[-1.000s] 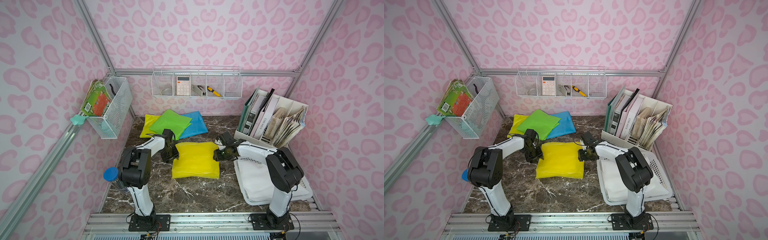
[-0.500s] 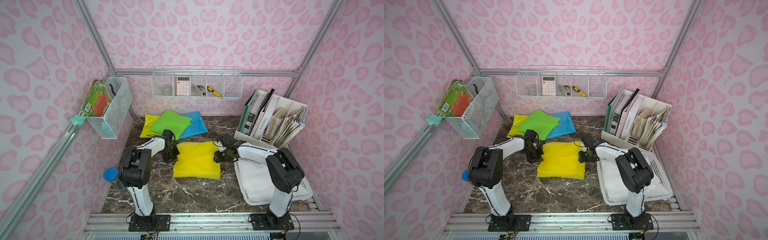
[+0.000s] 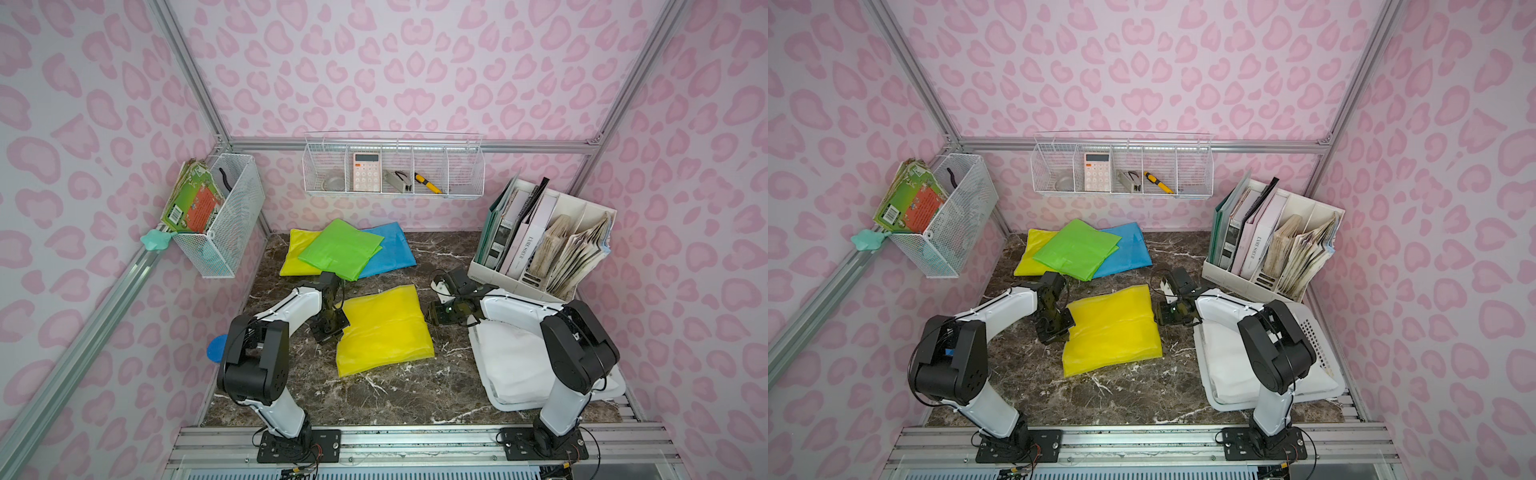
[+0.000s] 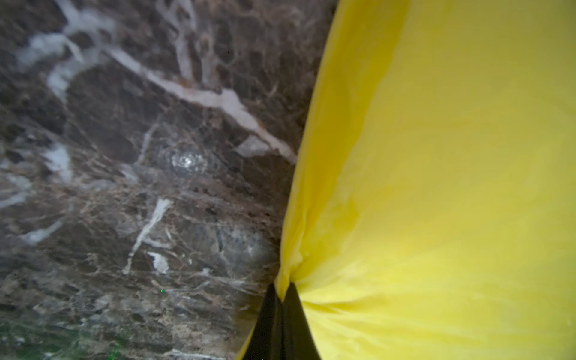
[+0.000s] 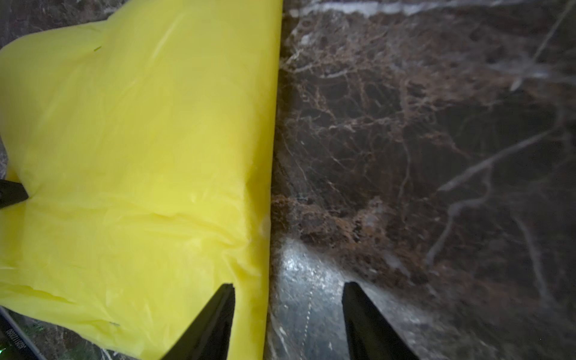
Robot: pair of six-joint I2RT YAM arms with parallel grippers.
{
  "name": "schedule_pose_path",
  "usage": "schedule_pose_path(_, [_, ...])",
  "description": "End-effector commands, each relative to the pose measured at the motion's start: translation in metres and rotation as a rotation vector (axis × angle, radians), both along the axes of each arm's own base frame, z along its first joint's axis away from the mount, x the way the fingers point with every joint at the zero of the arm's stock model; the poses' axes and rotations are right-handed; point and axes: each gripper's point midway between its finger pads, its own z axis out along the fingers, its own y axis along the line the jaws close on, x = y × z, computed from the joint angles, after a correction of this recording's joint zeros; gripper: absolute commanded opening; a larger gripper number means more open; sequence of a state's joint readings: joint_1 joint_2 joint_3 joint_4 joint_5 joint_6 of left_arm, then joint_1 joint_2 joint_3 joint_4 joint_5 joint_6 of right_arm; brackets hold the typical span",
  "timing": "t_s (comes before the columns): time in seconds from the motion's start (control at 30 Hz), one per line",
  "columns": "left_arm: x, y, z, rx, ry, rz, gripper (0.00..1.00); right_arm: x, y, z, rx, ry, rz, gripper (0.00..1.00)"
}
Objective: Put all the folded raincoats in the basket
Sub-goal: Pick up the raincoat from the center of the board.
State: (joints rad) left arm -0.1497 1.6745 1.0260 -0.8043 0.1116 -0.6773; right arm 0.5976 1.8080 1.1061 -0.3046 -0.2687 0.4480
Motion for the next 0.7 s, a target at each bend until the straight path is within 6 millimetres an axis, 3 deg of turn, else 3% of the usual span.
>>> schedule_pose_path(0.0, [-0.007,0.007,-0.003,0.04,0.031,0.002,0.0,-0.001,0.018,0.001,0.096,0.032,0.018,0.58])
schedule_pose_path(0.4, [-0.007,0.008,-0.008,0.042,0.039,0.003,0.0,-0.006,0.04,-0.021,0.209,0.132,0.031,0.48])
schedule_pose_path(0.53, [-0.006,0.008,-0.006,0.046,0.031,0.004,0.0,-0.006,0.043,-0.023,0.224,0.142,0.031,0.29])
schedule_pose_path(0.67, [-0.006,0.008,-0.003,0.044,0.018,0.008,0.17,-0.003,0.043,-0.019,0.22,0.118,0.032,0.11])
